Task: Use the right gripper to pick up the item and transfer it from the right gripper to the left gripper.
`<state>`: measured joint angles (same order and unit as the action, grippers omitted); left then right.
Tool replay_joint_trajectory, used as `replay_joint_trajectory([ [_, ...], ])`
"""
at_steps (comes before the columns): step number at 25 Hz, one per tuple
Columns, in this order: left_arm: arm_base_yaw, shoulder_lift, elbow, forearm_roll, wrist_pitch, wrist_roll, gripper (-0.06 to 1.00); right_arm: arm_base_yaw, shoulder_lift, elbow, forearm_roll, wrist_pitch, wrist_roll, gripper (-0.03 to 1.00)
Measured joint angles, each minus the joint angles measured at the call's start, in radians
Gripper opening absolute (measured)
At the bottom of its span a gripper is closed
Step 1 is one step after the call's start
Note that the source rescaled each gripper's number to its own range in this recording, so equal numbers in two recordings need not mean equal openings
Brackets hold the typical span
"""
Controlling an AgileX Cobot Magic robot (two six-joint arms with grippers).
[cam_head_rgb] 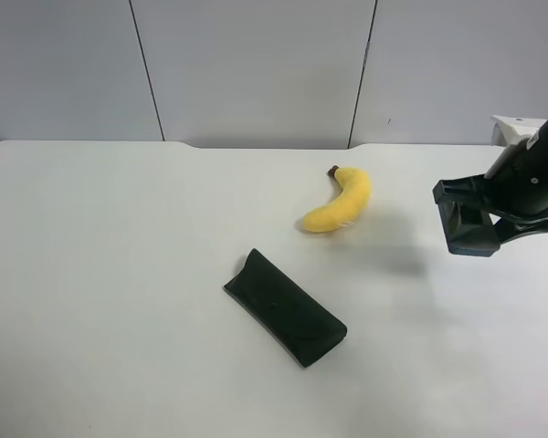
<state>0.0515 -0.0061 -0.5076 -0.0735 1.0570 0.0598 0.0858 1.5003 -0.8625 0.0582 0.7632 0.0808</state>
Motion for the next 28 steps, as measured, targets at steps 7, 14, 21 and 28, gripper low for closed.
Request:
replay_joint_trajectory([
  [7, 0.0, 0.0, 0.0, 0.0, 0.0, 0.0, 1.0, 0.149, -0.027, 0.0, 0.0, 0.024, -0.056, 0.0],
  [14, 0.0, 0.01, 0.0, -0.016, 0.0, 0.0, 1.0, 0.336, -0.035, 0.0, 0.001, 0.025, -0.125, 0.0],
  [21, 0.0, 0.166, -0.03, -0.12, 0.017, 0.0, 1.0, 0.537, -0.035, 0.0, 0.0, 0.013, -0.217, 0.0],
  [28, -0.052, 0.373, -0.129, -0.175, 0.05, 0.0, 1.0, 0.693, -0.035, 0.0, 0.001, -0.04, -0.305, 0.0],
])
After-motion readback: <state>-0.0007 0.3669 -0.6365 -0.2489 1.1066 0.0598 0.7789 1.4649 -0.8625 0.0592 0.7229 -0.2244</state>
